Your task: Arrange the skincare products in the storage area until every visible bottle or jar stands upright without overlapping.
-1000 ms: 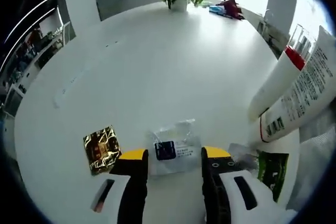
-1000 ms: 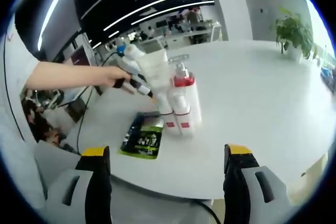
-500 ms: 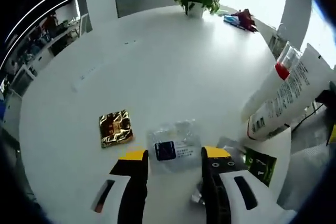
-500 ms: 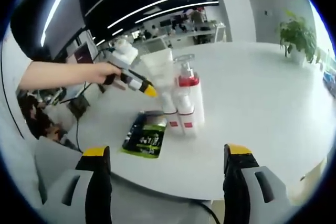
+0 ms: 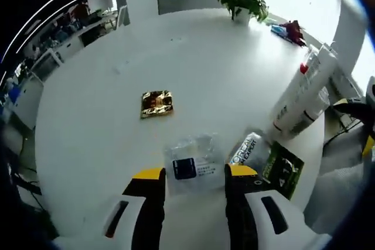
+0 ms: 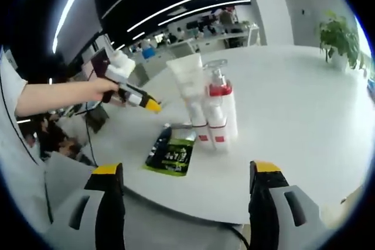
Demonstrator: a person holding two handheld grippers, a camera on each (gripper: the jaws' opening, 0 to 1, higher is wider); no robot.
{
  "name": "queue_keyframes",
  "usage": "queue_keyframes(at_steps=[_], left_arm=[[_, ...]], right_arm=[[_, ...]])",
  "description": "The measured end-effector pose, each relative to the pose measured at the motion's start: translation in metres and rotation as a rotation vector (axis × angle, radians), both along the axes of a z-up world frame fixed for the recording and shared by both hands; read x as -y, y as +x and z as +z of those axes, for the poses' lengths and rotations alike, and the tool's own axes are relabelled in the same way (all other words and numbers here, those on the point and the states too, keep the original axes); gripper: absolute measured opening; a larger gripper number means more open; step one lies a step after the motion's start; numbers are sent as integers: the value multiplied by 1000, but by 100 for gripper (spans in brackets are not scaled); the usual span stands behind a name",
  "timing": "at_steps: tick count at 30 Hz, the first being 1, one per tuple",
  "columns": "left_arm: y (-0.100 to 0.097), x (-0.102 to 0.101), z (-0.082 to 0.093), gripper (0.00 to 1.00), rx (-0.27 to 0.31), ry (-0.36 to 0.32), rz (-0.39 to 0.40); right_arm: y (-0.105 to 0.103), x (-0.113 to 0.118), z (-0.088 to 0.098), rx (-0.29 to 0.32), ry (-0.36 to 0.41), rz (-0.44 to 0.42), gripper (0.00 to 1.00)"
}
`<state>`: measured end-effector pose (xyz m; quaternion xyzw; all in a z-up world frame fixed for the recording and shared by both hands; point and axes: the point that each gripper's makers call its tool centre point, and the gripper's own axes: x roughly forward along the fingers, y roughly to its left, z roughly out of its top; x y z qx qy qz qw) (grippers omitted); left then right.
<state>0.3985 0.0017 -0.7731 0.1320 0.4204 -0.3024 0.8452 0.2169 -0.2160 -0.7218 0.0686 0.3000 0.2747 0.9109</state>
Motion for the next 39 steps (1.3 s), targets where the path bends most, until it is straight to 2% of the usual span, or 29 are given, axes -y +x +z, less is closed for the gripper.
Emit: queue_keyframes(at_steps=[4,6,8,12,15,18,20,22,25,29,35,39], left_arm=[[-28,-5,5,41,-9,-23,60],[-20,-7,6,41,-8,-23,76],[-32,-14,8,39,-9,-25,102],[-40,-23,4,39,-17,-31,146],[-53,-27,4,39,-25,-21,178],[-56,-29,1,39,-36,-23,202],[-67,-31,1,39,-45,-19,216],[-65,-33,-2,39,-58,-23,237],[-77,-35,-1,39,-75,-42,287],[-93,-35,-2,39,-91,-51,315],[-110,-39,-13,39,-122,-48,357],[-126,-41,-18,39,-145,-68,436]], right_arm=[[-2,-4,0,-10,13,21,88],[-3,-6,-1,-12,9,38,88],[-5,-8,-1,-12,3,54,88],[-7,-11,-2,-14,-8,69,89],[-9,-13,-3,-22,-3,85,90],[-11,-14,-3,-26,-1,95,90],[-12,-15,-3,-27,-5,100,91],[-13,-16,-3,-28,-5,106,91],[-13,-17,-3,-27,-4,106,91],[-13,-18,-2,-27,-9,114,91],[-15,-21,-2,-32,-7,132,92],[-13,-19,-2,-26,-25,123,94]])
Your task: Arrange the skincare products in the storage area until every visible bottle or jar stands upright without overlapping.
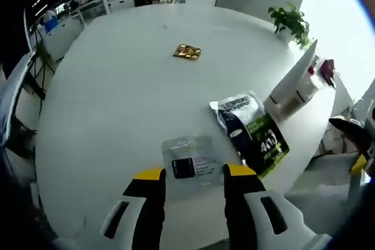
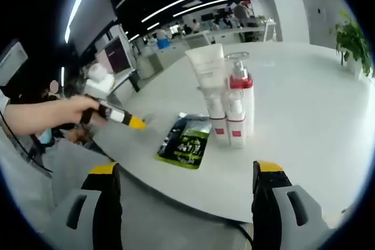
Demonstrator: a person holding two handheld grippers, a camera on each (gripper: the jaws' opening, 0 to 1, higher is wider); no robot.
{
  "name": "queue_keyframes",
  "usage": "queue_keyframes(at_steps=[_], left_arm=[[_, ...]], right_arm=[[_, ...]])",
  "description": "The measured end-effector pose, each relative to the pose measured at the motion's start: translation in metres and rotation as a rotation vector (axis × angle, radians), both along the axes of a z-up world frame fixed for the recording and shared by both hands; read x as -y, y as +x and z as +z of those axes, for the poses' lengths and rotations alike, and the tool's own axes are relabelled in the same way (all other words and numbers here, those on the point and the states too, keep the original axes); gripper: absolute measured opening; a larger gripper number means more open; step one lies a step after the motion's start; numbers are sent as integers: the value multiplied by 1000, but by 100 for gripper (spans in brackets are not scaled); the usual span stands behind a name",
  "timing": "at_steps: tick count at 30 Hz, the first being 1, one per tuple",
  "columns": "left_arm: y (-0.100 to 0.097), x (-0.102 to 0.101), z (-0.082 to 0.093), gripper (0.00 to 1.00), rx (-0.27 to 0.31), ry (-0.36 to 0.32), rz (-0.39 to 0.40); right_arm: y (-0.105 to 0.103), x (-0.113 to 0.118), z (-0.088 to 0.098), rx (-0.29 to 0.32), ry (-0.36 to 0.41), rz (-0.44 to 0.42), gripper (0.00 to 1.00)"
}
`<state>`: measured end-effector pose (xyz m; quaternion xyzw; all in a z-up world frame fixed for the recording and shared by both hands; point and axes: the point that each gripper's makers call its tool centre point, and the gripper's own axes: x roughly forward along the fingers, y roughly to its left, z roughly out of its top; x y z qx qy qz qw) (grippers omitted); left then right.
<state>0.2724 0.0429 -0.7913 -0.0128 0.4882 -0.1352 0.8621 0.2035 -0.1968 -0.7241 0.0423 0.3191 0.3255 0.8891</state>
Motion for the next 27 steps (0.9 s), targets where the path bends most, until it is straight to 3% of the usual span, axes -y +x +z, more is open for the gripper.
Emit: queue_keyframes(at_steps=[7,18,27], left_arm=[[-17,9,-8,39,-9,-1,35],[-26,24,-22,39,-48,-12,73],[-22,27,-30,39,-48,54,106]], right_arm=[[1,2,-2,1,-27,-1,96],[-4,-3,-3,-4,-30,44,96],[-7,-7,-4,-3,-30,76,96]])
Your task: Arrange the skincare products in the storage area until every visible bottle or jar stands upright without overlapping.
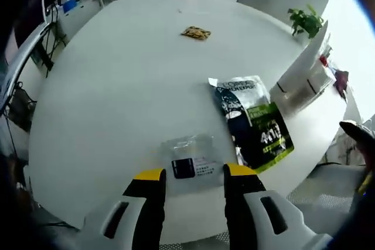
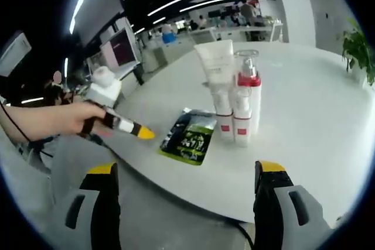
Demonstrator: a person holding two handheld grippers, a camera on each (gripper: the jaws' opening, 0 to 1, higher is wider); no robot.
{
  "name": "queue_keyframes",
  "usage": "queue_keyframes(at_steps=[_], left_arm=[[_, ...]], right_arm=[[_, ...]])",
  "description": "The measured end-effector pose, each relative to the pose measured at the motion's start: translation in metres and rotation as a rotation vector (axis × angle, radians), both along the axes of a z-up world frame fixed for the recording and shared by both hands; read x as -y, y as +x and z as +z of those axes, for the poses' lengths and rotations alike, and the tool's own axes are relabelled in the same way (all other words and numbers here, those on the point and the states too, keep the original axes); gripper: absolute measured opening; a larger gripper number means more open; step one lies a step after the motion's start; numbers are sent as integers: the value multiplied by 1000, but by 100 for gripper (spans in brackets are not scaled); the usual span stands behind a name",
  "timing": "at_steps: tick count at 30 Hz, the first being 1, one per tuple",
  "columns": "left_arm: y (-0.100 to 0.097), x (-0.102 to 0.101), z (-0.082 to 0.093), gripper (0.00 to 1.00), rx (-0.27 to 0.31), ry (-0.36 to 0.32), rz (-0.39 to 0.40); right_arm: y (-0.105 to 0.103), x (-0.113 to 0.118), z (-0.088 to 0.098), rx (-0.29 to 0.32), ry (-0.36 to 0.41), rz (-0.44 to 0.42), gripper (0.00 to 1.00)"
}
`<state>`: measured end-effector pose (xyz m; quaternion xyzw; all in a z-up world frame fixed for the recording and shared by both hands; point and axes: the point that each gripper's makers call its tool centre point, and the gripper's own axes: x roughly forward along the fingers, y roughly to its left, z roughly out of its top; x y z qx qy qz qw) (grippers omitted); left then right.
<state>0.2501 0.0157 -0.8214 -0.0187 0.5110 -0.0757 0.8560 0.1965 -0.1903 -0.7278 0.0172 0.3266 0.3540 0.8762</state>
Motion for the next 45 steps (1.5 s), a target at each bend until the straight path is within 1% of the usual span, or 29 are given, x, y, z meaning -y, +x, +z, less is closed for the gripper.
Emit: queue_keyframes(at_steps=[6,10,18,24,30,36,40,42,45], left_arm=[[3,-1,-8,39,-5,33,4],[6,-2,-7,39,-4,30,16],[3,1,-7,40,-12,22,41],[4,3,-6,47,-7,2,62],[4,1,-5,48,-7,10,54],[2,2,0,48,-2,1,41],[2,-1,3,48,4,0,35],[3,-2,7,49,13,-16,34],[4,-3,20,49,49,-40,33]], right_arm=[[-3,-2,-1,-4,1,24,96],[-4,-4,-1,-6,-2,38,96],[-6,-5,-1,-10,2,56,96],[-7,-6,-1,-19,6,64,96],[-7,-6,-2,-28,12,62,96],[-6,-5,-2,-38,16,55,96],[-5,-6,-3,-53,29,48,97],[-4,-5,-3,-62,36,44,97],[-6,-7,-3,-72,47,43,98]])
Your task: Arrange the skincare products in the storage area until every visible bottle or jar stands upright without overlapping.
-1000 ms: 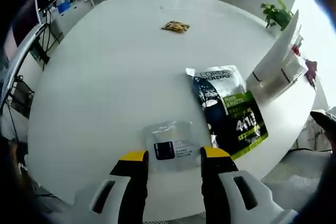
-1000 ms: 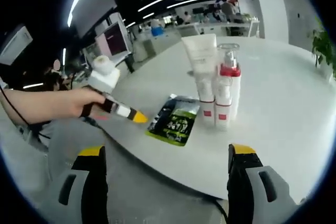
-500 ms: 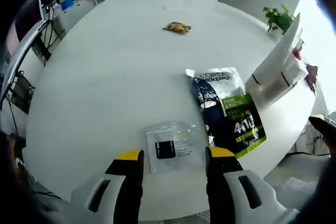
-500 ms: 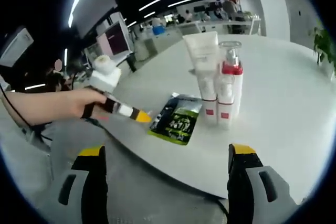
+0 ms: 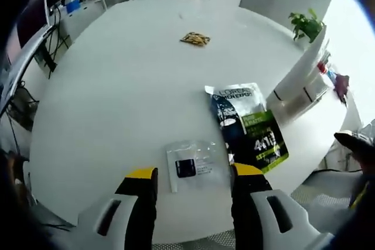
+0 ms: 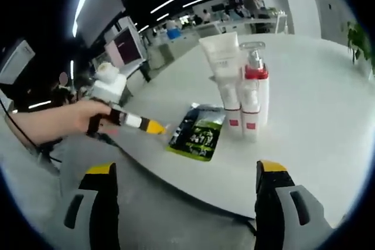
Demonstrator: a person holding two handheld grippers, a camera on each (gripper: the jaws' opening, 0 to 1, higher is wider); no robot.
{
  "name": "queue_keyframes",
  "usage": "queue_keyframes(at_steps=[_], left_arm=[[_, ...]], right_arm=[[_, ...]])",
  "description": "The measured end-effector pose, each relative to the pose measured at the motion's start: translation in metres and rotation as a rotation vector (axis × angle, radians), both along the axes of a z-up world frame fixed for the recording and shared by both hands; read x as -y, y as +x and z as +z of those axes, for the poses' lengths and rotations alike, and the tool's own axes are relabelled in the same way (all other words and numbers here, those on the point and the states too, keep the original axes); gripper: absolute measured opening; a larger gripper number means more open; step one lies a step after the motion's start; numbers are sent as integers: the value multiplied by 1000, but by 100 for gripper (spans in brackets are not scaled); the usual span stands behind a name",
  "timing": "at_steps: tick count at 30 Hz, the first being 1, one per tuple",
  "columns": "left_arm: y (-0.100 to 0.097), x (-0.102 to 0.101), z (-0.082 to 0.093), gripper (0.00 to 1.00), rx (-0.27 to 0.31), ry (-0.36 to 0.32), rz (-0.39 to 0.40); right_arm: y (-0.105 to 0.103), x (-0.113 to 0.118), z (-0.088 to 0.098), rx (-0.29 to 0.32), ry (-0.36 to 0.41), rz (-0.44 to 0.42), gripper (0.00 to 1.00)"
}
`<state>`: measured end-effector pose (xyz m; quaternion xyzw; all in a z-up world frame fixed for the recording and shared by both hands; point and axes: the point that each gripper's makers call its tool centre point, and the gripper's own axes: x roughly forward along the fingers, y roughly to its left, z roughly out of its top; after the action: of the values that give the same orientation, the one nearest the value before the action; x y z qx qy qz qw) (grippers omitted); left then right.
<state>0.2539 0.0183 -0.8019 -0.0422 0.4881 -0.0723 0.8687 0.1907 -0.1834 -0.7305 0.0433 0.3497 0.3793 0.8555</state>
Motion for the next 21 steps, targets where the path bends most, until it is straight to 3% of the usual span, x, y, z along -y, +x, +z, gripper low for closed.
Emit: queue_keyframes(at_steps=[8,17,21], left_arm=[[-3,-4,17,51,38,-37,-2],[-5,1,39,65,110,-60,-25],[-4,4,40,69,121,-58,-72]], right_arm=[[-1,2,0,8,4,-12,99],[-1,1,-1,19,-13,-3,98],[-1,1,1,24,-15,-6,98]])
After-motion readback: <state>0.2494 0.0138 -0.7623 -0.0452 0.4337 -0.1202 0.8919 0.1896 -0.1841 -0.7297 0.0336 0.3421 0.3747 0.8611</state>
